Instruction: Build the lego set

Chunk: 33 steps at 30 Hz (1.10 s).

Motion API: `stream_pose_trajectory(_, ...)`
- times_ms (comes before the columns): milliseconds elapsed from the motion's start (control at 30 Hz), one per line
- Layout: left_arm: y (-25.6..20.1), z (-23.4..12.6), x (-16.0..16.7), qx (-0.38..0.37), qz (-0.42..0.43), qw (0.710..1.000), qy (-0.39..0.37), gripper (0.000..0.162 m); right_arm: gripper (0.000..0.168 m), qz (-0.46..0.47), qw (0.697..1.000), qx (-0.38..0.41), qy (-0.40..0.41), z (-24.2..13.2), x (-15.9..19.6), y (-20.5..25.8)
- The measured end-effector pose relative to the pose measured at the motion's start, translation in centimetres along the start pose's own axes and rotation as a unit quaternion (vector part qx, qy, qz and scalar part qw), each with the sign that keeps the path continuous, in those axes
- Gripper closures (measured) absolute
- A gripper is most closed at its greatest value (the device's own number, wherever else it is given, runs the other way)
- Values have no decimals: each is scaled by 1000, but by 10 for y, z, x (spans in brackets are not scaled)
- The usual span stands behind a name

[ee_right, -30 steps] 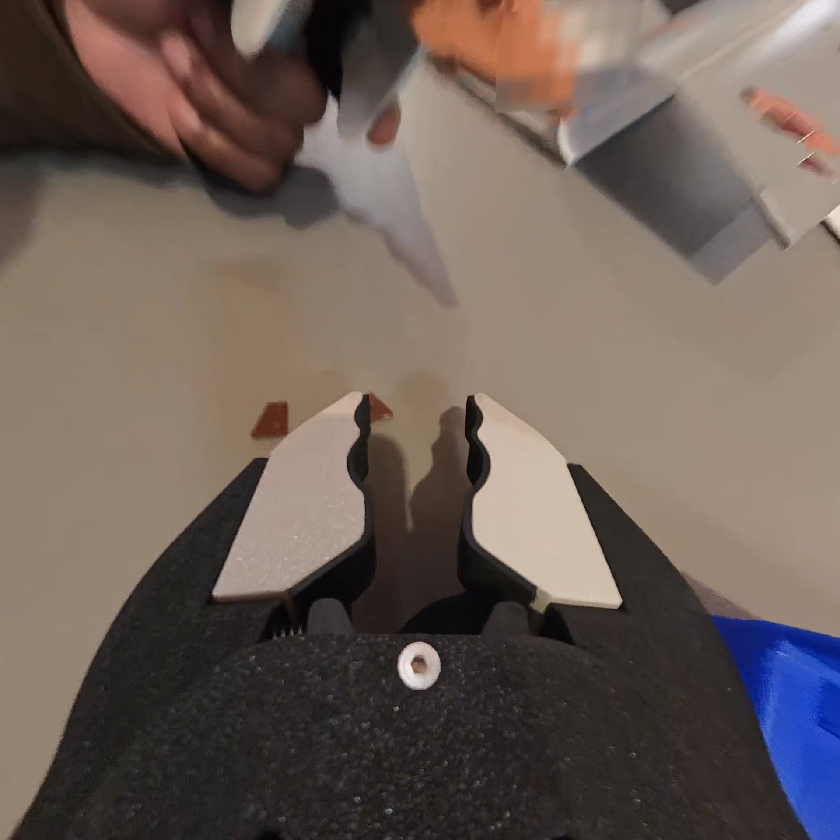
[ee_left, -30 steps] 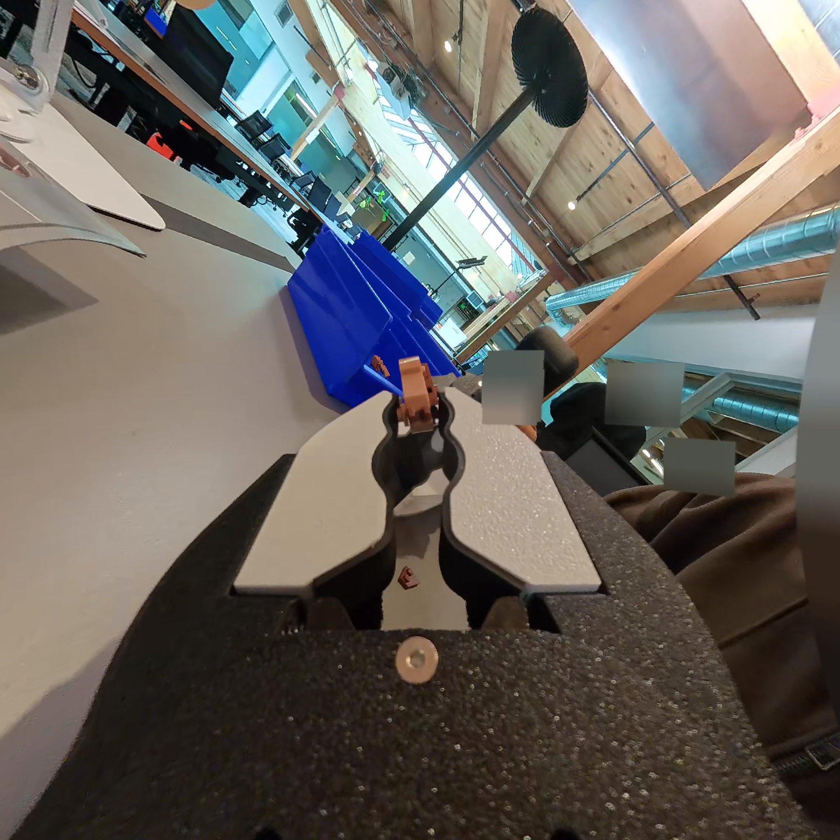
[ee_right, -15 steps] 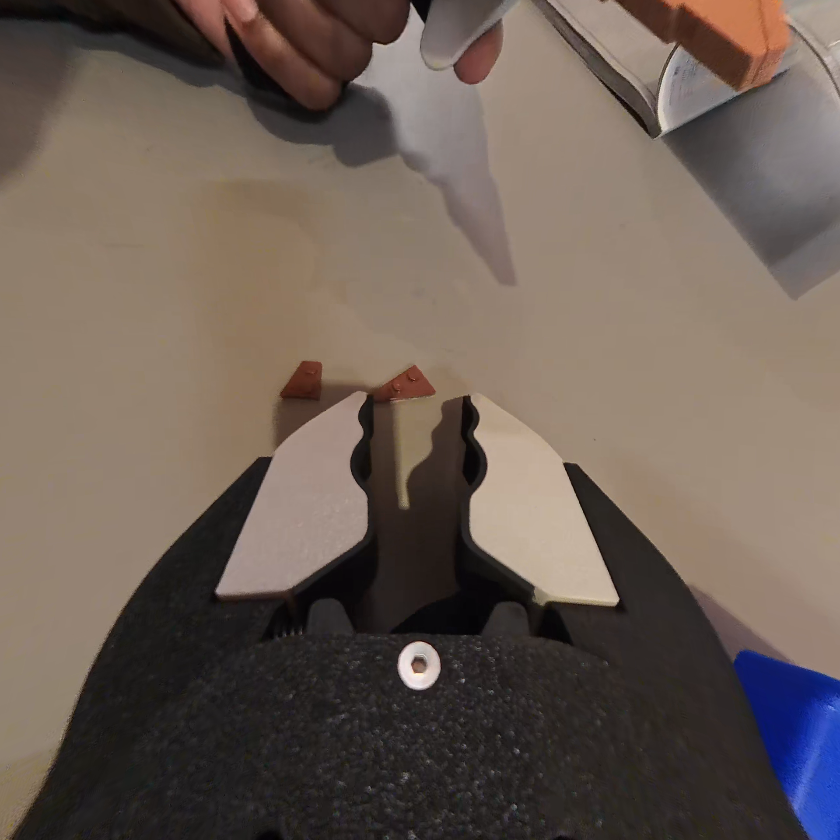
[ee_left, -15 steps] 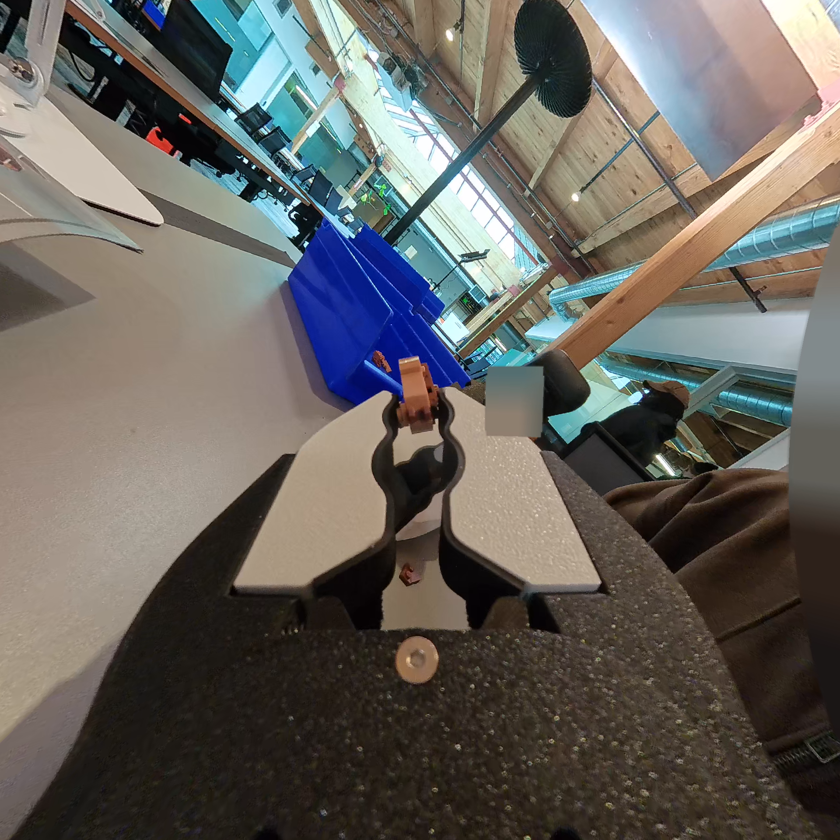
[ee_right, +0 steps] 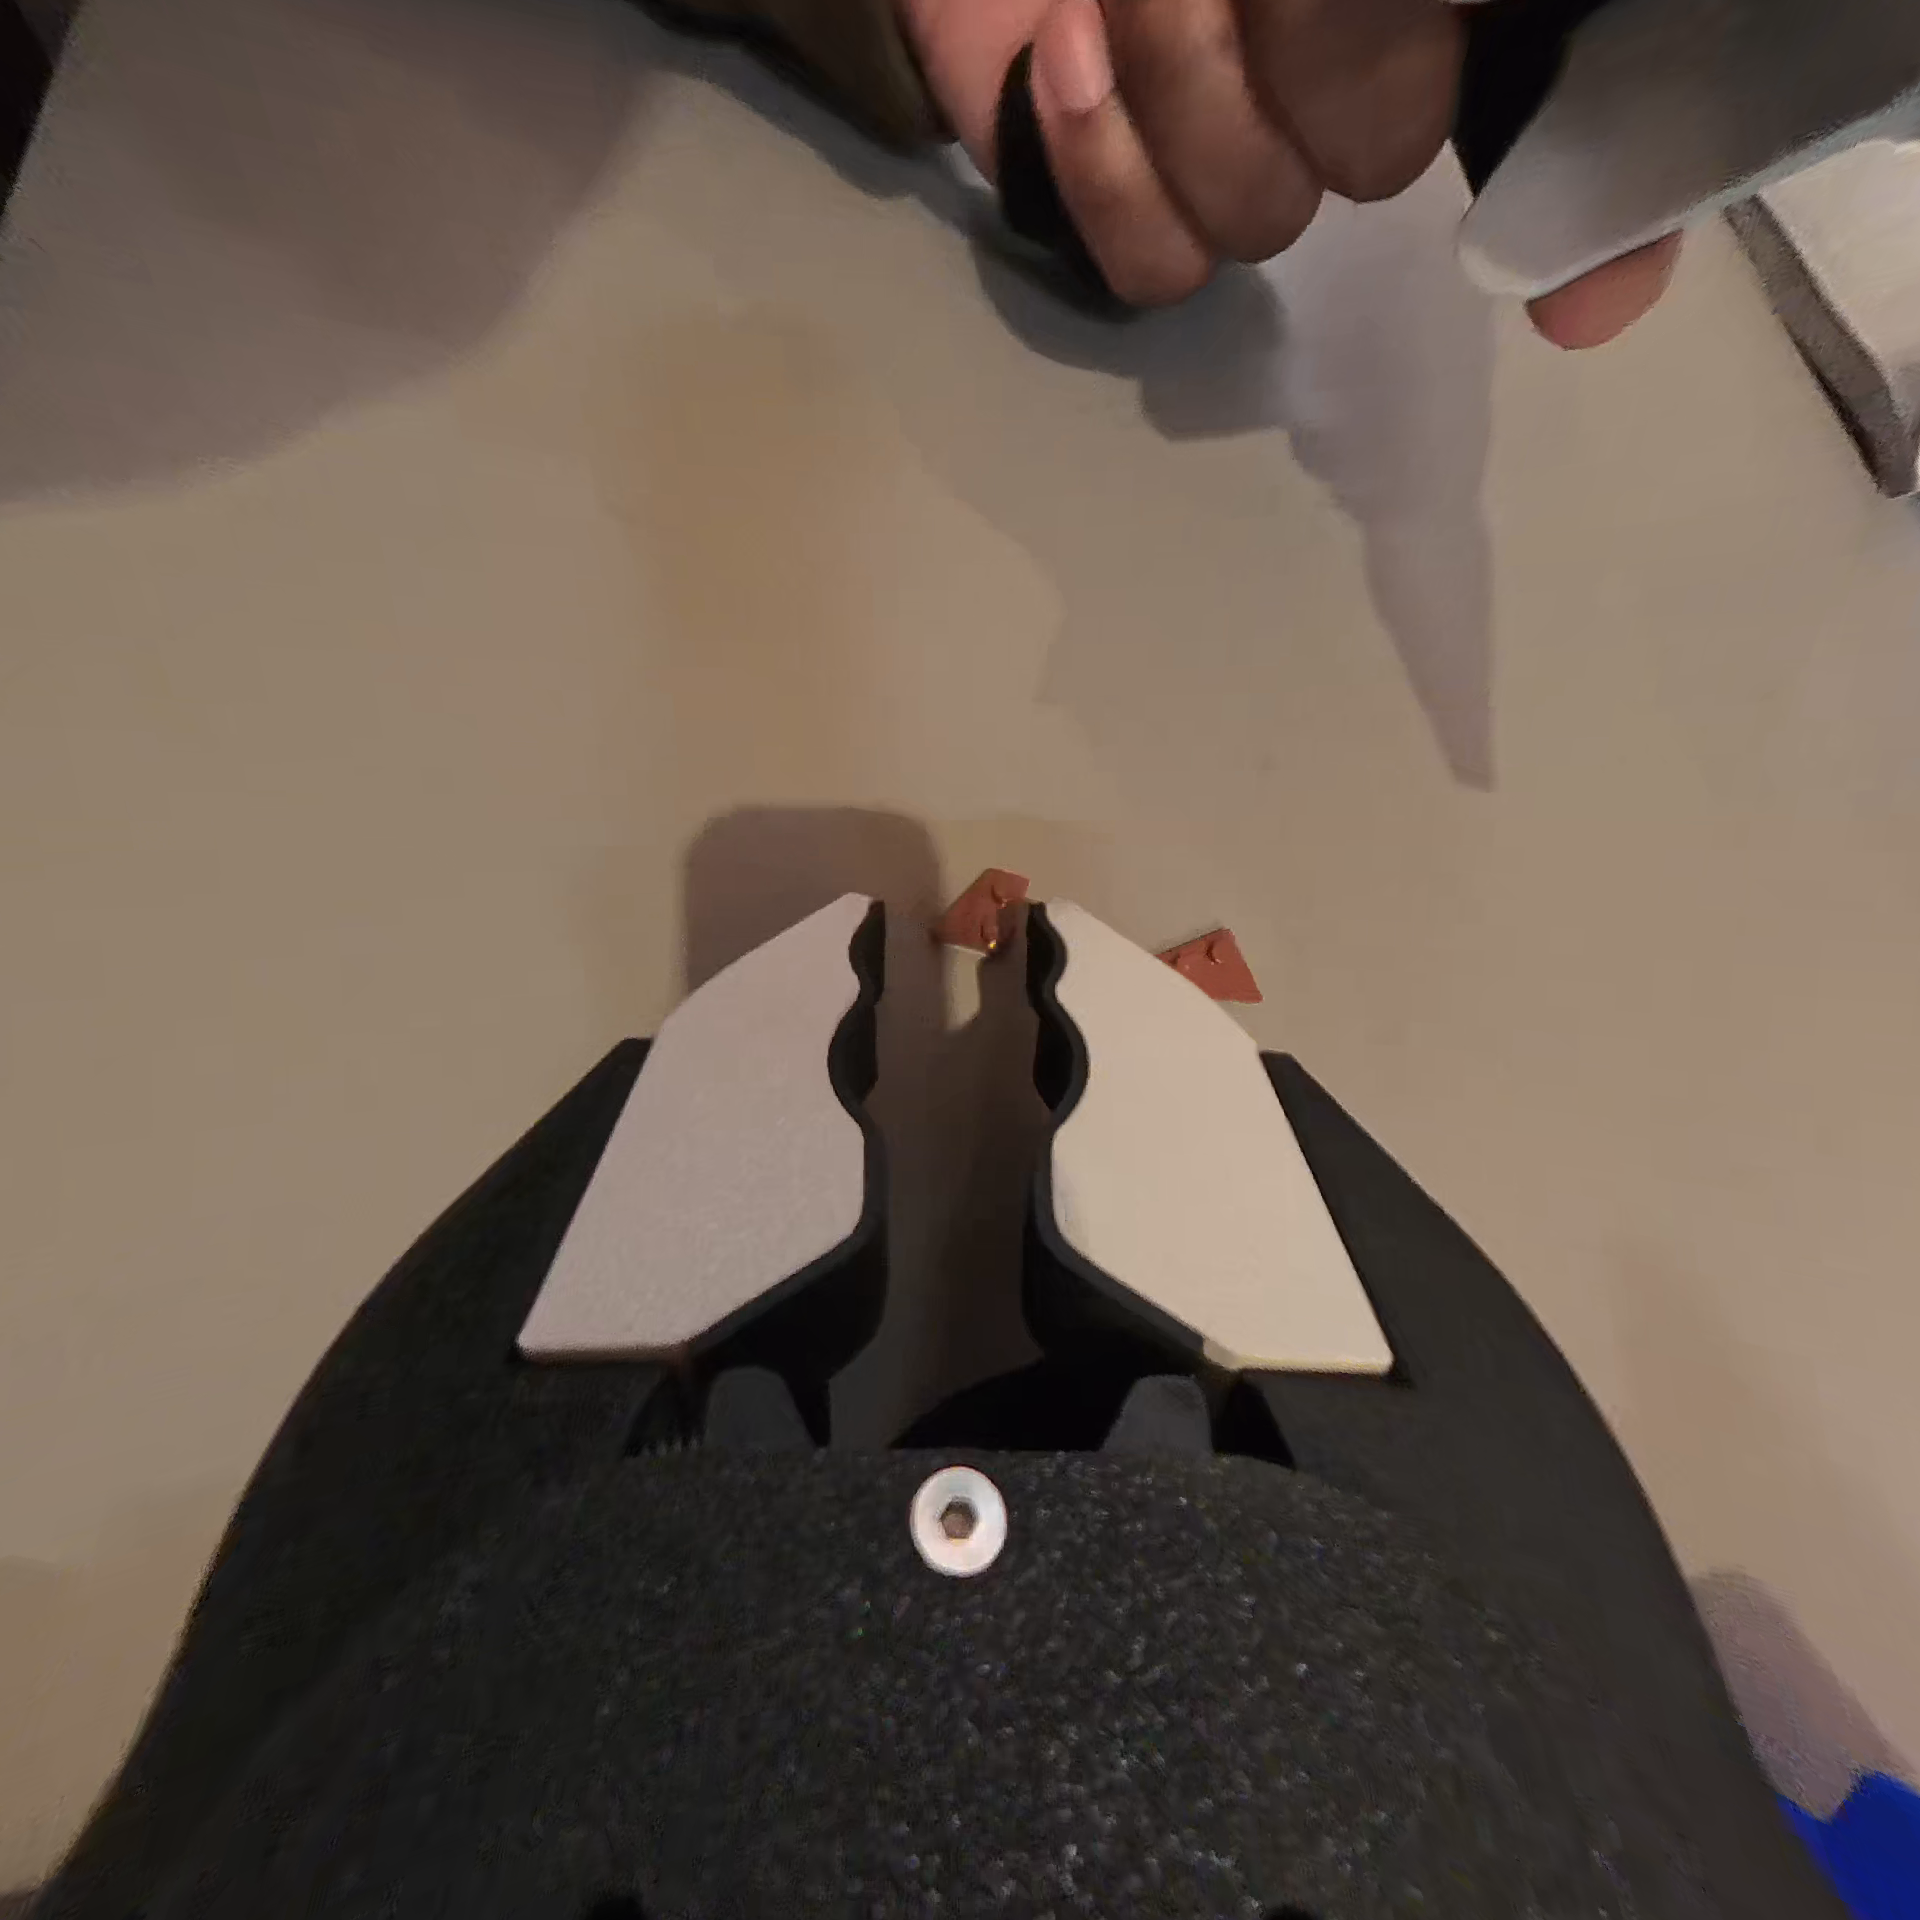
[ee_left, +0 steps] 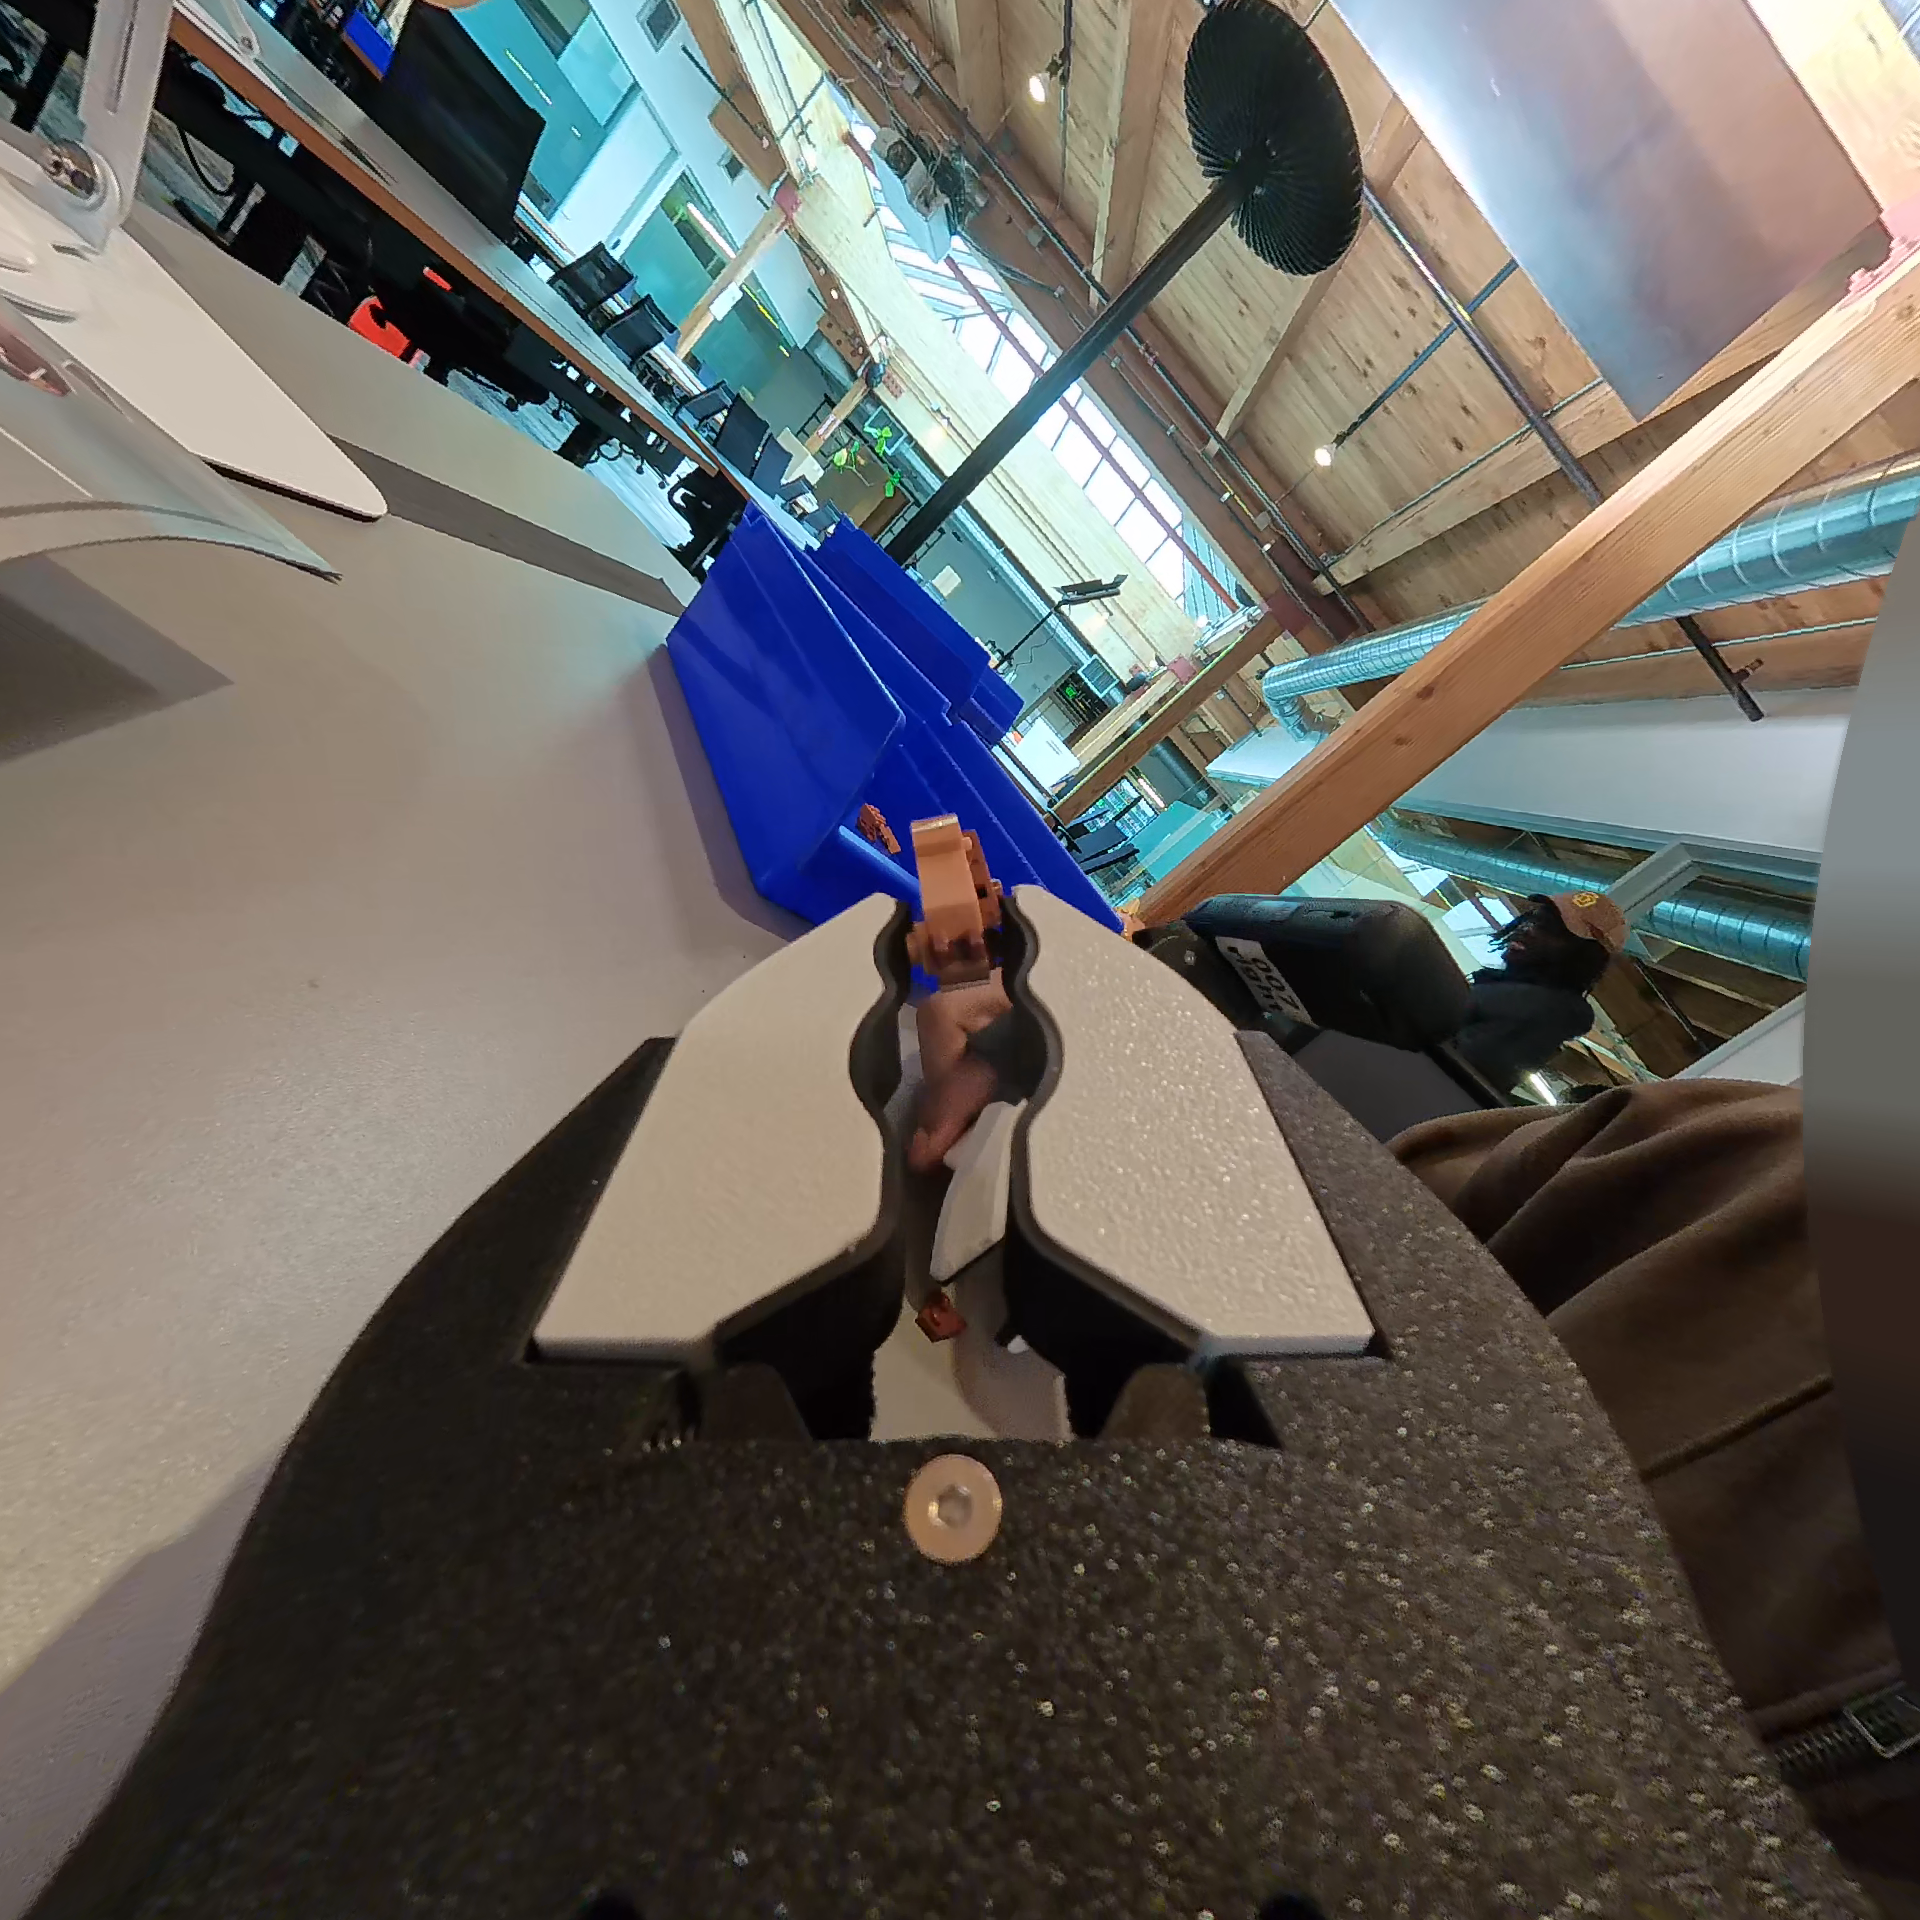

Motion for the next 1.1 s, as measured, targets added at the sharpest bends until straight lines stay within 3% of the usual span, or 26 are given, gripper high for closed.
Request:
stream_pose_trajectory(600, 0, 1, 1, -1, -1, 1000, 3, 146, 138, 70, 997, 6, 31, 4, -3, 0)
stream_pose_trajectory(1100, 0, 1, 1, -2, 0, 1000, 3, 146, 144, 75, 995, 19, 58, 8, -8, 2)
Point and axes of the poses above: each gripper's, where its closed fingertips meet, z out along the fingers, x out of its underside, y = z × x across the jaws, the point moved 10 cm from there along -z, back along the fingers, and after that the axes turned 6 degrees about -z, right-handed, at the moved point
